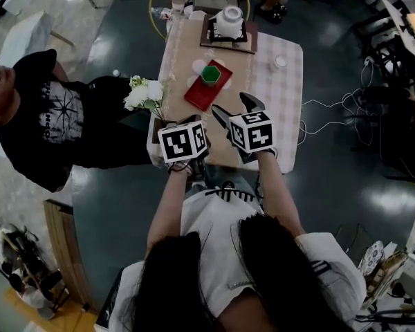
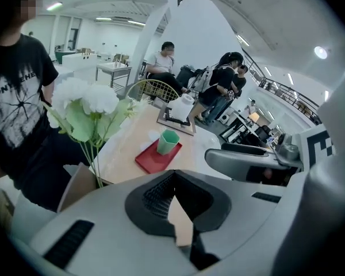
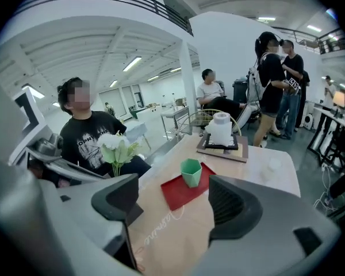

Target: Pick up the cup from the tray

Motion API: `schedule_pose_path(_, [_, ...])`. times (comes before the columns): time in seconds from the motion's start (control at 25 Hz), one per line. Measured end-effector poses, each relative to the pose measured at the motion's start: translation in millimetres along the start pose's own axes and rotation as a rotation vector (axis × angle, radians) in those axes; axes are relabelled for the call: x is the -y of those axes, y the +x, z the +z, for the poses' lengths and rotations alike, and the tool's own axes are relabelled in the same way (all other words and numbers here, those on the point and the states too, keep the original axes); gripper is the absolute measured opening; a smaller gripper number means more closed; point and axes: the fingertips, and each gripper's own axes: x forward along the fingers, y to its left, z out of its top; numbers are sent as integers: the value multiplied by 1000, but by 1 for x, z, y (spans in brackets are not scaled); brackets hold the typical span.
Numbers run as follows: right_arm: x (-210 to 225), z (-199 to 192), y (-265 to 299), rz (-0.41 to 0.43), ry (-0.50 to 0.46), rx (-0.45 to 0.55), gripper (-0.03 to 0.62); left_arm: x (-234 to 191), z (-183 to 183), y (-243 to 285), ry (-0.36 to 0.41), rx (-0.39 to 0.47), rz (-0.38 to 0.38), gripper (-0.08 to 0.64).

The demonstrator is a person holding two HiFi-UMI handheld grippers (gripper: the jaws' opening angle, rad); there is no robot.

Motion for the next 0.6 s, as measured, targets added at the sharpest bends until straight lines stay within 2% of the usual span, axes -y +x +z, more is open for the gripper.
schedule_pose_path(0.36, [23,20,69,41,-38,-92,367,-12,34,39,-55,-23,53,8])
schedule_pose_path(0.6, [30,16,118,60,-64,-166,367,-20,42,67,-89,-56,71,8])
